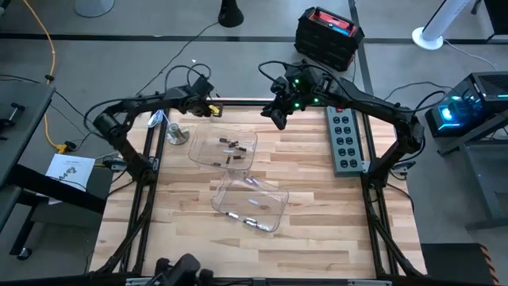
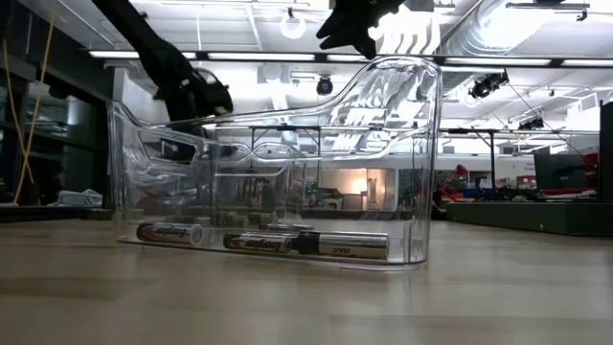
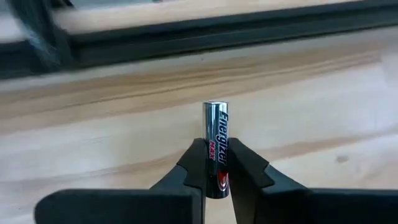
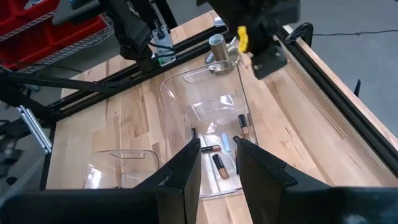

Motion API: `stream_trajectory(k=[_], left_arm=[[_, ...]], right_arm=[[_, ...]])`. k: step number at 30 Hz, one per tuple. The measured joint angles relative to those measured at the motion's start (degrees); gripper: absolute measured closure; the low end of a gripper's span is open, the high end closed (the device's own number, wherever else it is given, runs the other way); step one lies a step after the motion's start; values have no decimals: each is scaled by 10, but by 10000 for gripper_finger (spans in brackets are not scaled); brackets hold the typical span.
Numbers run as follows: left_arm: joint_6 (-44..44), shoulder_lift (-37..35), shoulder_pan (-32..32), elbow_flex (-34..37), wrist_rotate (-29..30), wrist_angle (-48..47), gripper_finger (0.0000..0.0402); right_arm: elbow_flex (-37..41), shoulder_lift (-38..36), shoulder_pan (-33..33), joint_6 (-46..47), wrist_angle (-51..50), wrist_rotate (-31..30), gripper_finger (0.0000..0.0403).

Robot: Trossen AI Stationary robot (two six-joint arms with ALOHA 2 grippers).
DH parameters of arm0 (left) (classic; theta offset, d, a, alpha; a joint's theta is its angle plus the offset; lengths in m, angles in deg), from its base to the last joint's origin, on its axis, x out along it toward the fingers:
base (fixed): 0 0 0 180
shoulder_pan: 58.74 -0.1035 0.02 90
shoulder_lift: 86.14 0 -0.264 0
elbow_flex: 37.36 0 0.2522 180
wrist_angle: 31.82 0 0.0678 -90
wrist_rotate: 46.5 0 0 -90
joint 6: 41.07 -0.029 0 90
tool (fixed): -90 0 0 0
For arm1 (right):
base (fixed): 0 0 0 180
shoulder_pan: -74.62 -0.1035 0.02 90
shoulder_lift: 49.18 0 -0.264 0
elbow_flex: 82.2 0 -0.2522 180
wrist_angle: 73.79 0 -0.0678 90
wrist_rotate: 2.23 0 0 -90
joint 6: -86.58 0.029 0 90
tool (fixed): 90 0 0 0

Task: Sort batteries
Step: Put the silver battery into the bottom transparent bin

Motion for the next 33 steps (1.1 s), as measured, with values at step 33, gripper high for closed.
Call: stream_trajectory(k=[33], left_arm=[[-285, -159, 429, 44, -325, 90, 351]], right_arm=[[0, 0, 63, 9, 0, 15, 307]])
